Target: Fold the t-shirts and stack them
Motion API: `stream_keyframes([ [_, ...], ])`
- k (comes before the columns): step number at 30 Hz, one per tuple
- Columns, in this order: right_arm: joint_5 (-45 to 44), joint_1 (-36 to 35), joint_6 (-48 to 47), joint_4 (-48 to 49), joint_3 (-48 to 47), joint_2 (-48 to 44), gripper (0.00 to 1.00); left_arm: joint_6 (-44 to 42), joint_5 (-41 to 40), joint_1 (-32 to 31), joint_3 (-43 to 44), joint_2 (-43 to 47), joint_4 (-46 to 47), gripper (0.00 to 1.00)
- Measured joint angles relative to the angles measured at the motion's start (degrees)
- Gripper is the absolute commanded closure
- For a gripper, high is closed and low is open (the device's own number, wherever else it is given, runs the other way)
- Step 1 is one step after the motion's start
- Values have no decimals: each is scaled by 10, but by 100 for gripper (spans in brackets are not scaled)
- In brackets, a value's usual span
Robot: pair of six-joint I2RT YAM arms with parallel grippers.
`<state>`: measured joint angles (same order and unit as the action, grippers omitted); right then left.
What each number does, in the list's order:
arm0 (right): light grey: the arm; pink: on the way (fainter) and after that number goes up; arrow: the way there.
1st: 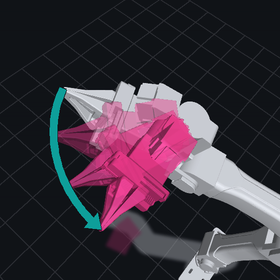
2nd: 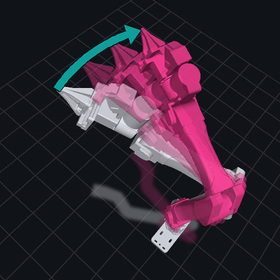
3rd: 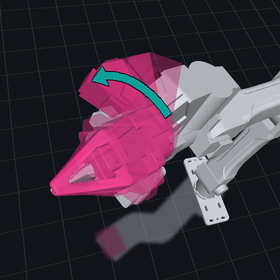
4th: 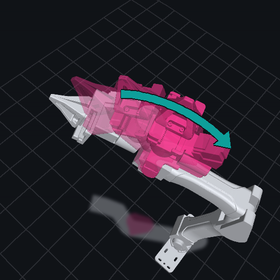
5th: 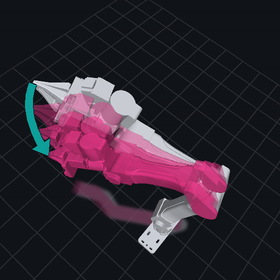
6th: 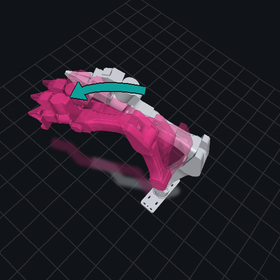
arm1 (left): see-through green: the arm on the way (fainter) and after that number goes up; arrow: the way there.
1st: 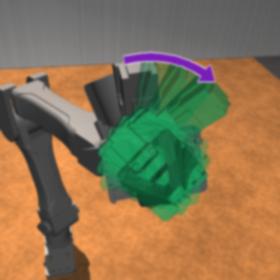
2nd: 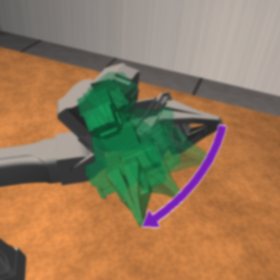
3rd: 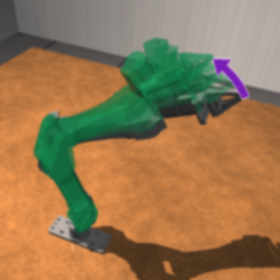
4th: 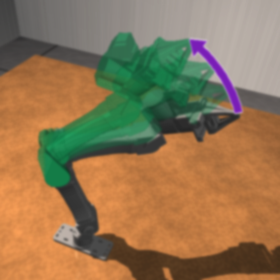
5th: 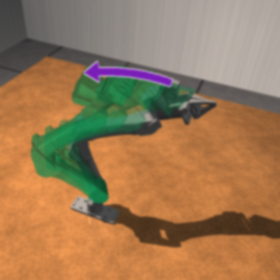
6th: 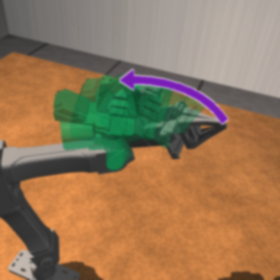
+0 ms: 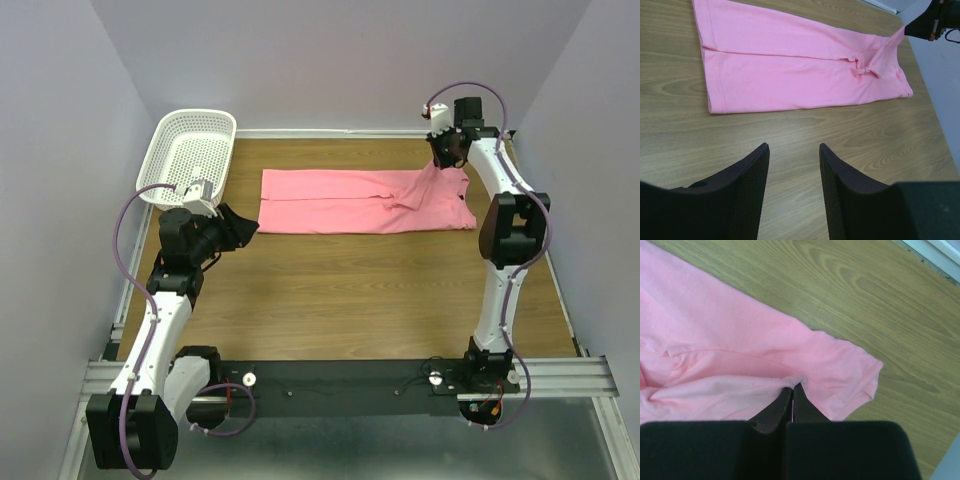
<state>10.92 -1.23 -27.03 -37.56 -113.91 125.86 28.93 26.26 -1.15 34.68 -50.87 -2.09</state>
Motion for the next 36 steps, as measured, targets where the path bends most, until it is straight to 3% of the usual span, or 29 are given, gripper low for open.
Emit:
stream_keyframes([
  [2, -2, -6, 1, 1, -7, 11, 89, 0, 0, 0, 0, 0, 2, 48],
  [3, -5, -10, 1, 1, -10, 18, 80, 0, 0, 0, 0, -1, 2, 48],
  [7, -13, -18, 5, 0, -15, 33, 76, 0, 0, 0, 0, -1, 3, 48],
  [8, -20, -20, 8, -1, -22, 38, 64, 0, 1, 0, 0, -2, 3, 48],
  [12, -77, -24, 54, 19, -63, 63, 50, 0, 1, -1, 0, -7, 7, 48],
  [16, -103, -24, 91, 40, -61, 64, 49, 0, 2, -1, -1, -8, 7, 48],
  [20, -61, -19, 90, 56, 2, 32, 48, 0, 2, -1, -1, -8, 7, 48],
  [26, 90, -19, 23, 20, 158, -81, 47, 0, 4, -1, -2, -8, 7, 48],
  [36, 114, -28, -49, -7, 217, -111, 44, 0, 17, -1, -7, -8, 21, 48],
])
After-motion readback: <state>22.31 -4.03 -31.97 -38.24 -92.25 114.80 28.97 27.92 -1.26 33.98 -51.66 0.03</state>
